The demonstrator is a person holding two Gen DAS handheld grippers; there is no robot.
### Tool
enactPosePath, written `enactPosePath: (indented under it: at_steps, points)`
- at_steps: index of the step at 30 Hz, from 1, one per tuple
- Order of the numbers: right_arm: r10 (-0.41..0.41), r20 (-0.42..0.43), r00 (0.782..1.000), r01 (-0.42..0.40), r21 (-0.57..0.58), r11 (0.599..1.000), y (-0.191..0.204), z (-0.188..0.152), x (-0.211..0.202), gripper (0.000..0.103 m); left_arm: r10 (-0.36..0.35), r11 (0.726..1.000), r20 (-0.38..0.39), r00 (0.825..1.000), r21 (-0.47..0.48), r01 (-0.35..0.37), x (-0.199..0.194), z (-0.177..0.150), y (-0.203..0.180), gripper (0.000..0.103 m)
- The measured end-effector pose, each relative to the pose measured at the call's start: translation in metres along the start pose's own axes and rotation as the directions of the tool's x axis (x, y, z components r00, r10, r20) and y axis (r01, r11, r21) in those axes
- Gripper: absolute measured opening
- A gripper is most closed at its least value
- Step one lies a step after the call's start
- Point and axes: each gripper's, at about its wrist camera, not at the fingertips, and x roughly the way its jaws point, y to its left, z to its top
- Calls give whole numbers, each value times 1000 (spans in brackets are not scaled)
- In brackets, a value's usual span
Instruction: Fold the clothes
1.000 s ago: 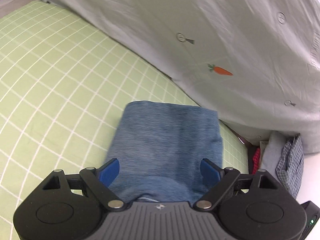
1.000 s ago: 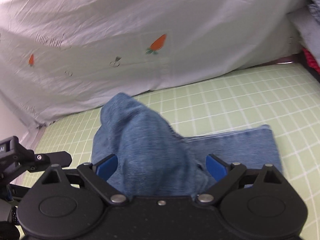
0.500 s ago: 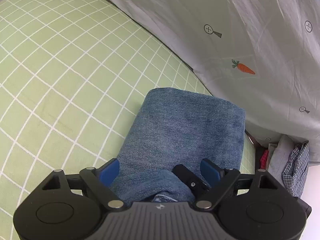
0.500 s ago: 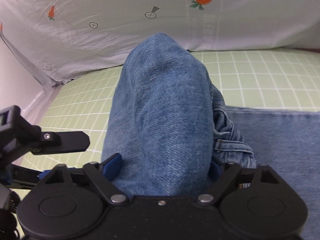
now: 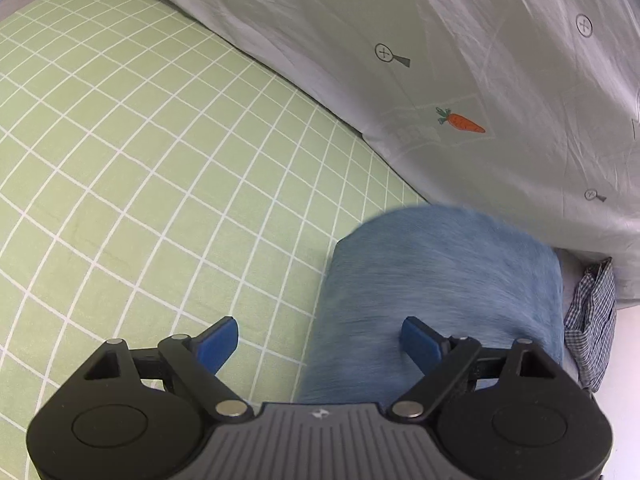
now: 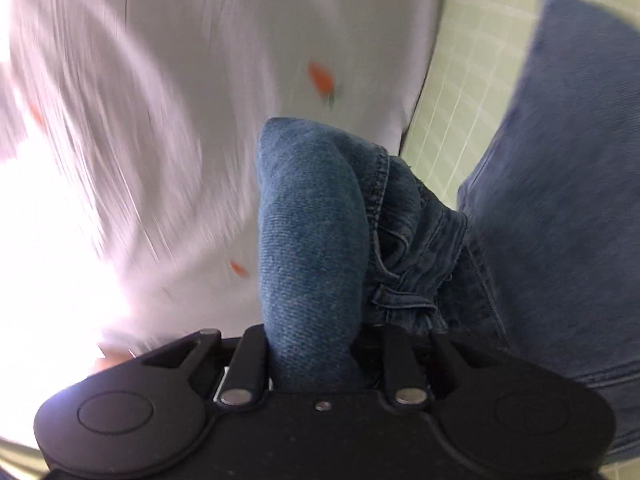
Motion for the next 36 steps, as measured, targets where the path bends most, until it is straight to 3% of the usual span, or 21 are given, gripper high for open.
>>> enactPosePath:
  at_steps: [1, 2, 3, 4, 5, 6, 9, 14, 19, 22, 25, 27, 29, 30, 31, 32, 33, 35, 36]
  points:
    - [-47, 20, 999, 47, 10, 999, -8, 10, -14, 22, 4, 1000, -18, 1000, 4, -4, 4, -2, -1, 89]
    - [-152, 38, 988, 152, 16, 988, -16, 20, -26, 27, 7, 1000, -37, 999, 8, -7, 9, -3, -3, 89]
    - [-303, 60, 951, 304, 2, 953, -21, 27, -34, 46, 11, 1000, -55, 998, 12, -11, 13, -5, -4, 89]
    - [-458, 89, 884, 462, -20, 887, -23, 33, -42, 59, 13, 1000, -75, 997, 19, -12, 18, -6, -6, 89]
    - [-518, 103, 849, 525, -57, 849, -21, 34, -46, 57, 14, 999, -93, 996, 33, -10, 22, -8, -9, 89]
    - [-533, 110, 839, 543, -102, 833, -18, 32, -49, 58, 16, 998, -106, 994, 54, -10, 25, -10, -12, 89]
    - [-573, 167, 802, 597, -193, 779, -4, 24, -57, 81, 31, 992, -135, 990, 125, -14, 34, -16, -24, 90]
    - [-655, 294, 696, 717, -337, 610, 19, 16, -62, 88, 68, 978, -184, 981, 207, -29, 55, -19, -37, 90]
    - [-664, 266, 699, 711, -355, 606, 4, 27, -53, 89, 99, 963, -231, 968, 269, -34, 79, -18, -47, 90]
    - [-667, 244, 704, 704, -362, 611, -6, 34, -47, 99, 97, 955, -250, 963, 294, -20, 89, -17, -52, 91]
    - [-655, 234, 719, 688, -377, 620, -12, 38, -37, 101, 91, 956, -275, 957, 294, -6, 102, -15, -53, 91]
    - [-657, 236, 716, 687, -408, 601, -10, 37, -29, 101, 71, 959, -287, 955, 282, 13, 109, -13, -52, 91]
    - [-670, 238, 704, 693, -439, 572, -8, 38, -19, 100, 38, 966, -272, 962, 257, 34, 109, -11, -50, 84]
    - [-671, 236, 703, 692, -445, 569, -7, 38, -16, 91, 21, 970, -269, 963, 241, 46, 109, -10, -49, 80]
    - [-668, 233, 707, 688, -448, 571, -6, 38, -14, 87, 13, 973, -266, 964, 227, 50, 108, -10, -48, 70]
    - [-663, 230, 712, 682, -448, 577, -5, 37, -13, 75, 11, 974, -258, 966, 222, 49, 106, -10, -47, 53]
    - [-655, 222, 722, 673, -446, 590, -4, 36, -14, 56, 6, 973, -249, 968, 225, 52, 104, -11, -46, 44]
    - [-643, 231, 731, 666, -446, 598, 3, 29, -17, 43, -12, 966, -232, 973, 247, 71, 93, -12, -49, 30]
    - [-638, 239, 732, 665, -457, 591, 9, 24, -19, 38, -22, 961, -224, 974, 262, 82, 87, -13, -50, 29]
